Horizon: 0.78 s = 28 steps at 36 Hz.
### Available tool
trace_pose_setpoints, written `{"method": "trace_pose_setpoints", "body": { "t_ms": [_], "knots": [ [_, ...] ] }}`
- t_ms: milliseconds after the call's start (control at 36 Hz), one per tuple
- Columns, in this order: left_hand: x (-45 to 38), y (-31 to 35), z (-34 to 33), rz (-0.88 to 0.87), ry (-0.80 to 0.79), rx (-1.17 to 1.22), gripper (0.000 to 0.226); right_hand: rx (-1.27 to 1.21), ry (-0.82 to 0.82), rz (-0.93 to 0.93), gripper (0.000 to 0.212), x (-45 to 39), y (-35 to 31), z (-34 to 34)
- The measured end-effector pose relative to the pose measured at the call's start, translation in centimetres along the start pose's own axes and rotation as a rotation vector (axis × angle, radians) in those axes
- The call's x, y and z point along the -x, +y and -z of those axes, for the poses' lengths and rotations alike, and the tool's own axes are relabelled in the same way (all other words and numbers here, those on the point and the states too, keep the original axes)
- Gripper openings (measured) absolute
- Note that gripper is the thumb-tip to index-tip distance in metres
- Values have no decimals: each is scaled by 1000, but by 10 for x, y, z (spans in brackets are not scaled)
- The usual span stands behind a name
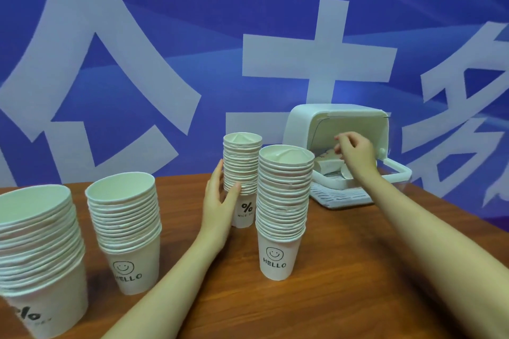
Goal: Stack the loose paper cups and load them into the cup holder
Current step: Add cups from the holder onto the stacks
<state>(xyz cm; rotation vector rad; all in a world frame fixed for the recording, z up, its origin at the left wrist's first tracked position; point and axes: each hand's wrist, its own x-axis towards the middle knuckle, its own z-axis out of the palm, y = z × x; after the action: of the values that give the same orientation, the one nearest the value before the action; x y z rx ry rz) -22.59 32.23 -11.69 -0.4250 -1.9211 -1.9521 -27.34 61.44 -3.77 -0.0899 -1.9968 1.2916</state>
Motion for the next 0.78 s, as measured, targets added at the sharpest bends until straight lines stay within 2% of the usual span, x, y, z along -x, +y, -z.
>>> {"method": "trace_pose_setpoints", "body": {
  "t_ms": [111, 222, 444, 500, 556, 639, 694, 778],
  "knots": [
    [2, -4, -2, 9, 31, 55, 50, 393, -24, -70, 24, -30, 38, 29],
    [1, -2, -5, 37, 54, 126, 39, 679, -158, -123, 35, -59, 59, 33],
    [-4, -12, 0, 104, 61, 162, 41, 996, -304, -306, 67, -97, 88, 18],
    [-4, -11, -1, 102, 58, 152, 40, 1038, -391, -315, 65, -96, 89, 15],
    [-2, -8, -2, 98, 58, 138, 40, 1028, -485, -326, 50, -92, 86, 15],
    [-1, -5, -2, 101, 55, 133, 39, 1023, -534, -320, 31, -98, 93, 15],
    [0, -4, -3, 100, 55, 133, 39, 1001, -533, -290, 32, -112, 107, 14],
    [1, -2, -3, 87, 45, 132, 39, 939, -477, -285, 49, -110, 91, 14]
  ]
}}
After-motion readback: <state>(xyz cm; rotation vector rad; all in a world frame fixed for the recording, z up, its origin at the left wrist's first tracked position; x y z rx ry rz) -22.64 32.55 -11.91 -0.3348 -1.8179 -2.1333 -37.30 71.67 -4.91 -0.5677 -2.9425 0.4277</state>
